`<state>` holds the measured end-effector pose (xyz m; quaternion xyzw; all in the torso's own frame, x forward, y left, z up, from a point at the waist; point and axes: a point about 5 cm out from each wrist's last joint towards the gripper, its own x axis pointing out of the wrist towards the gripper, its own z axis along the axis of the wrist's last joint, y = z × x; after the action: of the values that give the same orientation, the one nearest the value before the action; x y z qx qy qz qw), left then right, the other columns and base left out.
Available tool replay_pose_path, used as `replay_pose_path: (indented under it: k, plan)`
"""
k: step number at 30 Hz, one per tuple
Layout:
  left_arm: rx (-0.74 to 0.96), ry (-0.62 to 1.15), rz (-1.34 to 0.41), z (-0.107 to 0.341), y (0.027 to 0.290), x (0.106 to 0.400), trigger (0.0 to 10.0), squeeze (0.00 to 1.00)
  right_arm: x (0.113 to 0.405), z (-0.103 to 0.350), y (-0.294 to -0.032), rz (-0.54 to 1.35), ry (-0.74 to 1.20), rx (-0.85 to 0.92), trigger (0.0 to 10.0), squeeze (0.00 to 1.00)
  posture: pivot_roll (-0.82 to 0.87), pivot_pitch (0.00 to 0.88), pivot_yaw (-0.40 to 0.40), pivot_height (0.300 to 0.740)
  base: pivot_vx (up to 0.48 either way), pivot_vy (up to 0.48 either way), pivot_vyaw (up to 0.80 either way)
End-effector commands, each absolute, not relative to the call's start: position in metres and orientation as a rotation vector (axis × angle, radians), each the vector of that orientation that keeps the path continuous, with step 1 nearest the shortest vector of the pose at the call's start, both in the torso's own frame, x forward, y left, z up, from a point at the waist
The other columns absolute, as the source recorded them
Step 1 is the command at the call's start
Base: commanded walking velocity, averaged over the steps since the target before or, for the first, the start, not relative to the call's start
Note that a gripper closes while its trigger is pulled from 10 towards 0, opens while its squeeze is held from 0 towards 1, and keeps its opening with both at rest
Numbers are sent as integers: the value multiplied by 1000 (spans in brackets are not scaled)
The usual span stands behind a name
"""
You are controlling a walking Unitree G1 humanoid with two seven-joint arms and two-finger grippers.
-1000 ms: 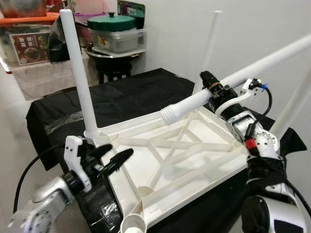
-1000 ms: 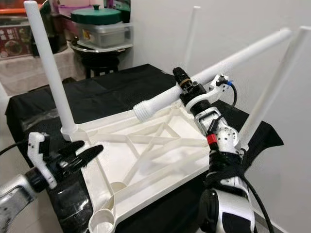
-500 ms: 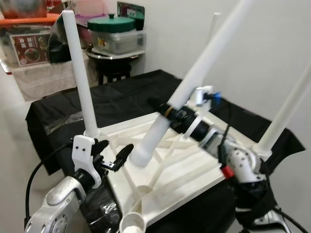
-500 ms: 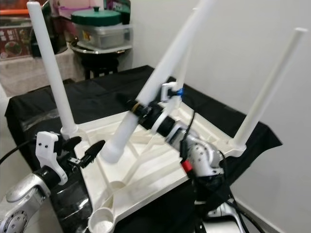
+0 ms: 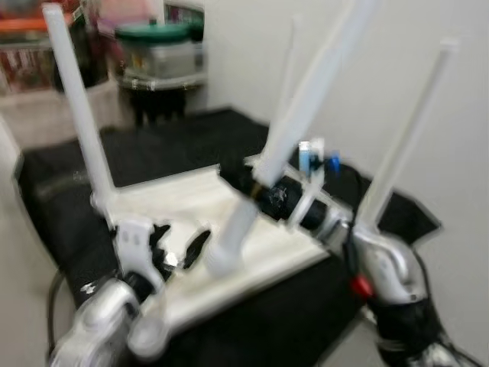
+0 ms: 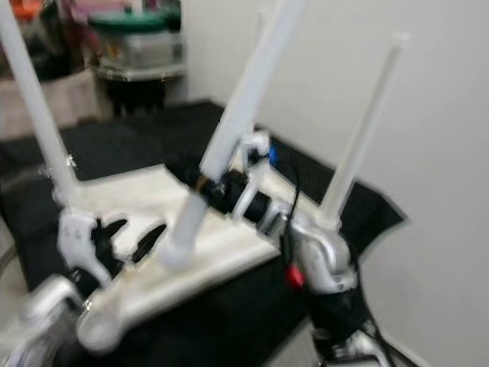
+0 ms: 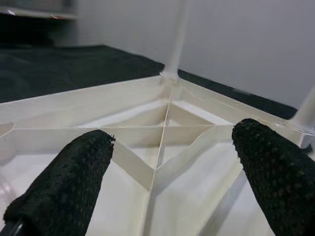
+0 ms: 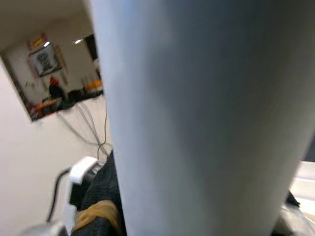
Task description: Building children table
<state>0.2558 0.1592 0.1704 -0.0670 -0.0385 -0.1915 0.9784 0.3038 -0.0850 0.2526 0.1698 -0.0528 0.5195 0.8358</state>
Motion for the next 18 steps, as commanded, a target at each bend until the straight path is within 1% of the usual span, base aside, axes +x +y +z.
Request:
replay_pose_path:
  k: [1,5,6,15,18]
  plan:
    - [-132,-59,-365,166,159,255,10000,0,302,253,-88,1083,-131,340,10000,0,83,0,-55,740,0,0,800]
    - [-137,-67,-347,168,161,256,10000,0,300,251,-88,1088,-116,364,10000,0,83,0,-55,740,0,0,800]
    - [-137,-75,-342,169,161,256,10000,0,300,250,-88,1083,-114,375,10000,0,83,0,-55,740,0,461,725]
    - [-139,-81,-330,170,161,255,10000,0,306,247,-94,1004,-109,415,10000,0,81,0,-53,740,0,465,0]
    - [-134,-76,-324,169,161,255,10000,0,307,246,-95,981,-116,406,10000,0,79,0,-52,740,0,0,0]
